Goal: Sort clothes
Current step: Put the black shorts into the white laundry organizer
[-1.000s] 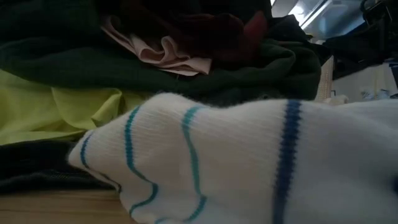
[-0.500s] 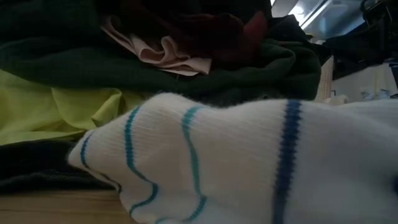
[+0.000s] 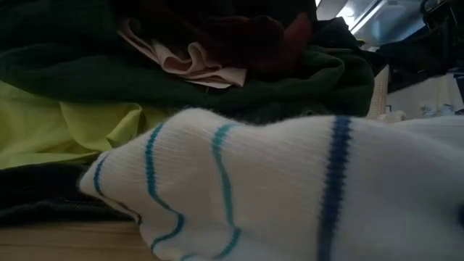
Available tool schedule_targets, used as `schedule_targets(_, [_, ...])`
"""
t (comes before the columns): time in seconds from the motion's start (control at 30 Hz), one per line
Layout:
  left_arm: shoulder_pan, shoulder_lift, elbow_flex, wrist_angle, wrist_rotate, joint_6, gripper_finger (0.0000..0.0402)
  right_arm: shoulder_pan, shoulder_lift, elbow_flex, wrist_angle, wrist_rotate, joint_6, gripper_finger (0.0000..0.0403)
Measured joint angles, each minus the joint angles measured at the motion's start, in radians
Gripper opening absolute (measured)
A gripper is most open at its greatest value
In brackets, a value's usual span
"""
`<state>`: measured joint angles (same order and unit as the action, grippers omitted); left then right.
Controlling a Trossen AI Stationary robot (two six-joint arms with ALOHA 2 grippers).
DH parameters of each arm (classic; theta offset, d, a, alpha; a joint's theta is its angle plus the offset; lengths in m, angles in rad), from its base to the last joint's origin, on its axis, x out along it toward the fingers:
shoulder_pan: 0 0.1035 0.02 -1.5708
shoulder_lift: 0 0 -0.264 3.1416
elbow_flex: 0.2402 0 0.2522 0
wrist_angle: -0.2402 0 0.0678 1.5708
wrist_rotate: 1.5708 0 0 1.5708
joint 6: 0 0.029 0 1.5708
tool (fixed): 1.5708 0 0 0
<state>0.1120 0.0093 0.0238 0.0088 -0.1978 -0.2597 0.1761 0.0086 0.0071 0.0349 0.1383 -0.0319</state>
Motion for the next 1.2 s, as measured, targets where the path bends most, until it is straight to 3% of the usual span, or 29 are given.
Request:
schedule_targets(0.17, [0.0, 0.0, 0.009, -0.011, 0.0, -0.021, 0.018, 0.0, 0.0, 0.0, 0.0, 0.0, 0.0, 0.0065])
schedule_targets(0.5, [0.0, 0.045, 0.323, -0.005, -0.023, 0.34, 0.018, 0.0, 0.0, 0.0, 0.0, 0.0, 0.0, 0.0065])
schedule_targets(0.8, [0.0, 0.375, 0.583, 0.127, -0.041, 0.588, 0.018, 0.0, 0.0, 0.0, 0.0, 0.0, 0.0, 0.0065])
schedule_targets(1.03, [0.0, 0.642, 0.872, 0.144, -0.184, 0.72, 0.018, 0.0, 0.0, 0.0, 0.0, 0.0, 0.0, 0.0065])
schedule_targets(1.2, [0.009, 0.77, 1.006, 0.184, -0.204, 0.823, 0.018, 0.0, 0.0, 0.0, 0.0, 0.0, 0.0, 0.0065])
